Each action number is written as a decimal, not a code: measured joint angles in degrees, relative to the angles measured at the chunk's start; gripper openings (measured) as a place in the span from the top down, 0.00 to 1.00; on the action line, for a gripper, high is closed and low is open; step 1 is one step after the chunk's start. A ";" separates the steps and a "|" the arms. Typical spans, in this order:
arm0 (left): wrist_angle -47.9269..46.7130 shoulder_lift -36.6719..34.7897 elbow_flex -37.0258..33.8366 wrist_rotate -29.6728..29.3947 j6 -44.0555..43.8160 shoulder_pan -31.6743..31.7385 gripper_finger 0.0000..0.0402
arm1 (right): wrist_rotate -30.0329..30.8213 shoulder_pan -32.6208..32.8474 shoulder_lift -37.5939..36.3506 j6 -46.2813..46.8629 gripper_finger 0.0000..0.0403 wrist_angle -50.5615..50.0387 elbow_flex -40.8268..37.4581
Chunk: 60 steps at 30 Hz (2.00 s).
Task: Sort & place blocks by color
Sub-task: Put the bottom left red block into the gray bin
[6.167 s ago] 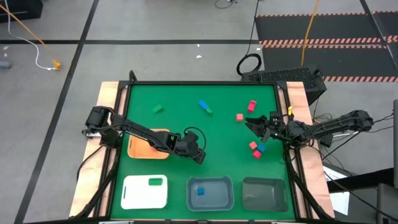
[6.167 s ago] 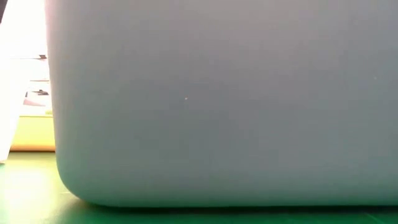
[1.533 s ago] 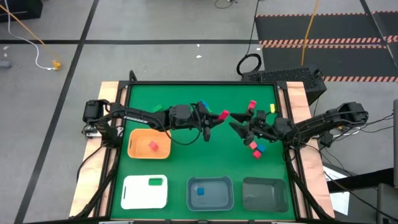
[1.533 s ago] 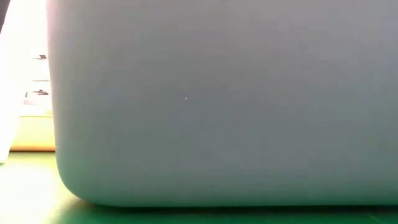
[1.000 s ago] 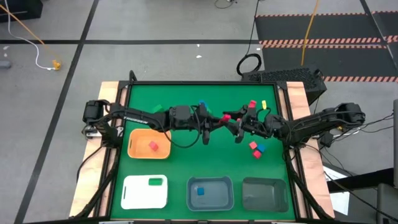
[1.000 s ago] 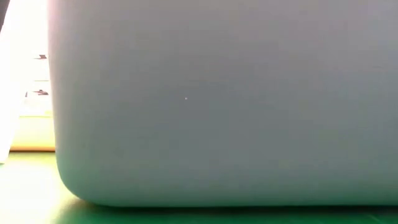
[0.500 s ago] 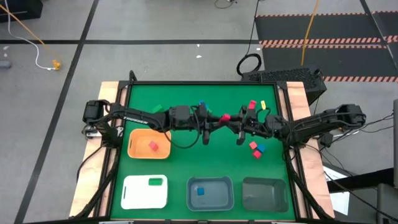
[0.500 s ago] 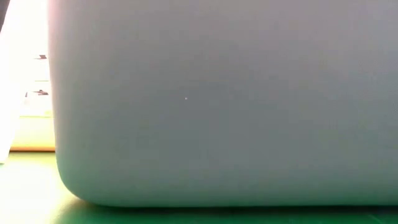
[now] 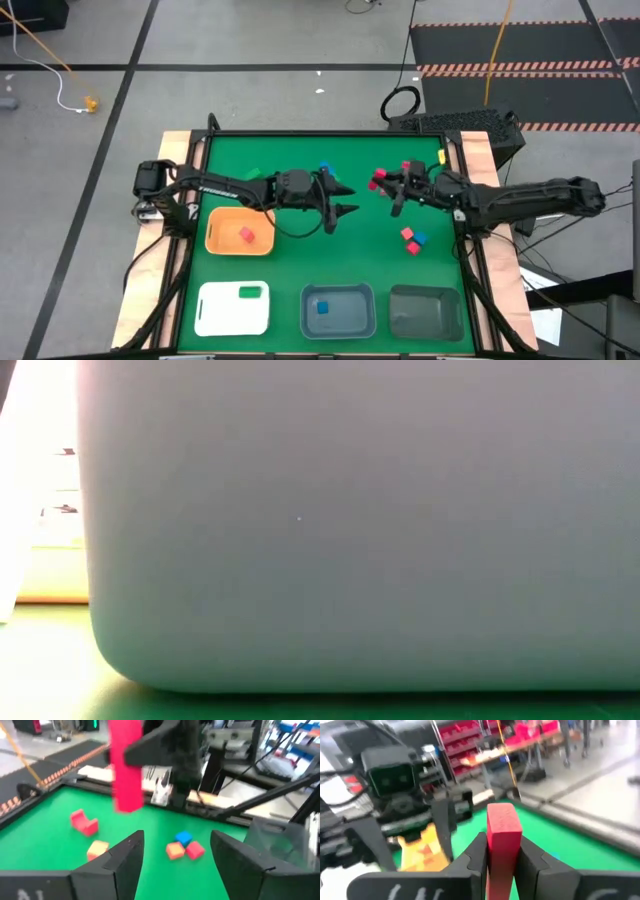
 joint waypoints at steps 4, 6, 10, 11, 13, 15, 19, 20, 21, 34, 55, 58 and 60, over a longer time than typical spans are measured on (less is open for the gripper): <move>-4.24 0.00 0.00 -0.19 0.85 0.79 0.41 | -4.69 0.15 -5.47 9.61 0.89 -9.27 0.00; -7.20 0.00 0.00 -0.28 0.89 1.39 0.41 | -10.73 0.92 -6.88 15.65 0.89 -9.52 0.00; -11.70 0.00 0.00 -0.30 0.15 2.90 0.40 | -19.98 4.23 -7.55 28.37 0.89 -9.70 0.00; -12.63 0.00 0.00 -0.33 -0.04 3.37 0.40 | -21.22 5.40 -7.31 31.61 0.89 -10.05 0.00; -14.12 0.00 0.00 -0.35 -0.22 4.09 0.40 | -21.58 7.95 -6.54 37.71 0.89 -11.68 0.00; -14.91 0.00 0.00 -0.33 -0.57 4.79 0.40 | -21.49 10.60 -5.55 42.95 0.89 -12.94 0.00; -15.22 0.00 0.00 -0.33 -0.64 6.22 0.40 | -21.18 15.55 -3.78 50.75 0.89 -13.29 0.48; -15.22 0.00 0.00 -0.34 -0.64 6.58 0.40 | -20.65 16.68 -3.27 51.89 0.89 -13.37 1.27; -15.25 0.00 0.00 -0.35 -0.64 6.92 0.40 | -19.30 17.84 -2.68 52.52 0.89 -13.33 2.42; -15.33 0.00 0.00 -0.35 -1.41 9.10 0.40 | -15.24 26.46 7.58 49.35 0.89 -40.04 21.44; -13.12 0.00 -0.02 -0.37 -2.00 9.12 0.40 | -15.43 48.78 15.13 82.03 0.88 -39.88 21.55; -13.04 0.00 -0.02 -0.39 -1.98 9.12 0.40 | -15.49 50.19 16.27 85.95 0.88 -43.58 21.55; -13.06 0.00 -0.02 -0.39 -1.98 9.12 0.40 | -17.46 50.76 16.99 87.82 0.88 -44.76 21.55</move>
